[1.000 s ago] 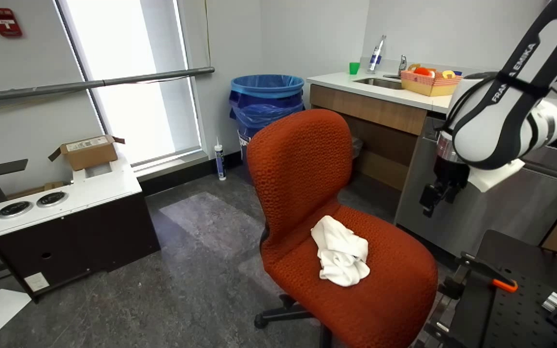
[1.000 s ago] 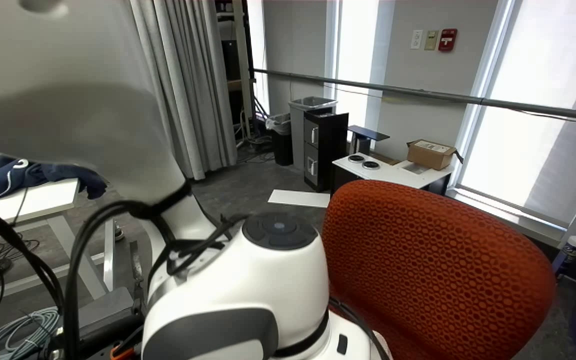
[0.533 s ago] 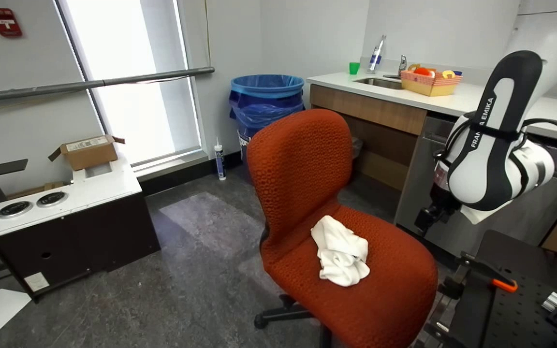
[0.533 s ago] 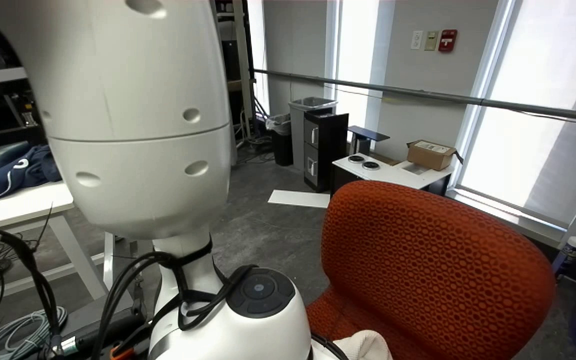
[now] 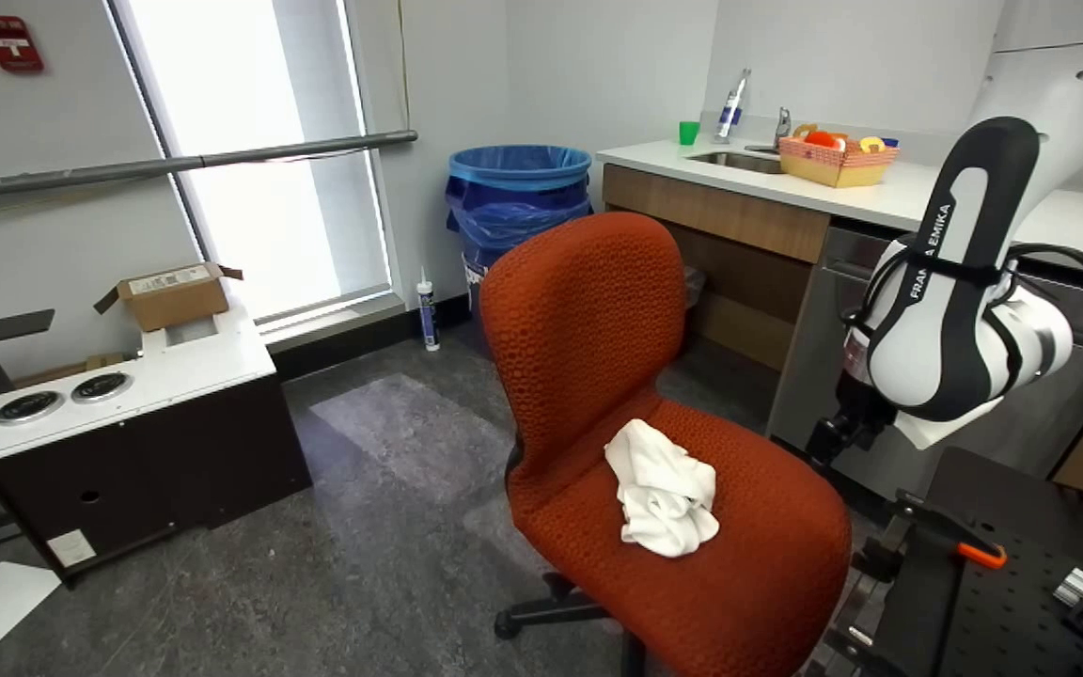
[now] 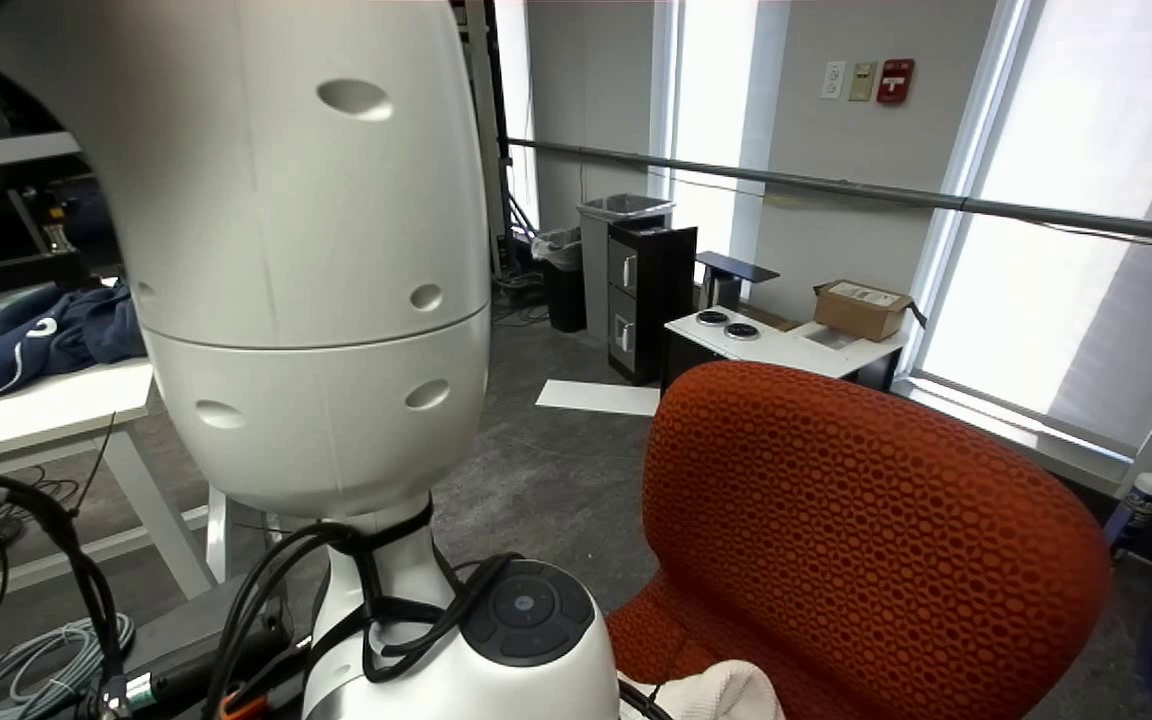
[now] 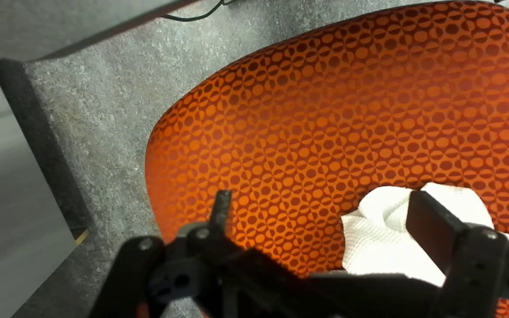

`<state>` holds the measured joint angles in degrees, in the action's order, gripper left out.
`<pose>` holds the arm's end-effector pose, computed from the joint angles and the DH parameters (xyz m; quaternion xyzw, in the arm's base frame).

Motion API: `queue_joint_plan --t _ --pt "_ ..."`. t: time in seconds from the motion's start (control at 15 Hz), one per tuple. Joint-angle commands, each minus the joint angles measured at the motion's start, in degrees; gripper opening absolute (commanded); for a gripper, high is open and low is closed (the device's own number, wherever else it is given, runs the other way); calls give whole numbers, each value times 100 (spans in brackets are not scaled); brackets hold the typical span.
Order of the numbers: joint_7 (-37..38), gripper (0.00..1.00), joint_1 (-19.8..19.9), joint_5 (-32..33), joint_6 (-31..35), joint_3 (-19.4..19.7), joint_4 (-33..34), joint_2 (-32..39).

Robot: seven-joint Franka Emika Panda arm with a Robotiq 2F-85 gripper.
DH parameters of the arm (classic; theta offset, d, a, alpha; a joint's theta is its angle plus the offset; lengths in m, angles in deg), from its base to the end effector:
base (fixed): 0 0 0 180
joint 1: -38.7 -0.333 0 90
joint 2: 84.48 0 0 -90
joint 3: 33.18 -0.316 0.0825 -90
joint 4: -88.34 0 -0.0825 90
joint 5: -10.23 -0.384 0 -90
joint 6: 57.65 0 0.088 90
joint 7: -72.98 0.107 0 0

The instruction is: Pick up the white cloth from the sitting base of the chair and put it on the chair back.

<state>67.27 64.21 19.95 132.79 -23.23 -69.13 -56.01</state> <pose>0.2973 -0.2059 0.0830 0.9855 -0.1626 0.0264 0.0407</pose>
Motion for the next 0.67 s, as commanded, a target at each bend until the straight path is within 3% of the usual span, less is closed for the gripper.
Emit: queue_joint_plan --t 0.0,0.6 --pt "-75 100 -7 -106 -11 -28 1 -7" --pt "-13 100 -21 -128 32 -151 92 84"
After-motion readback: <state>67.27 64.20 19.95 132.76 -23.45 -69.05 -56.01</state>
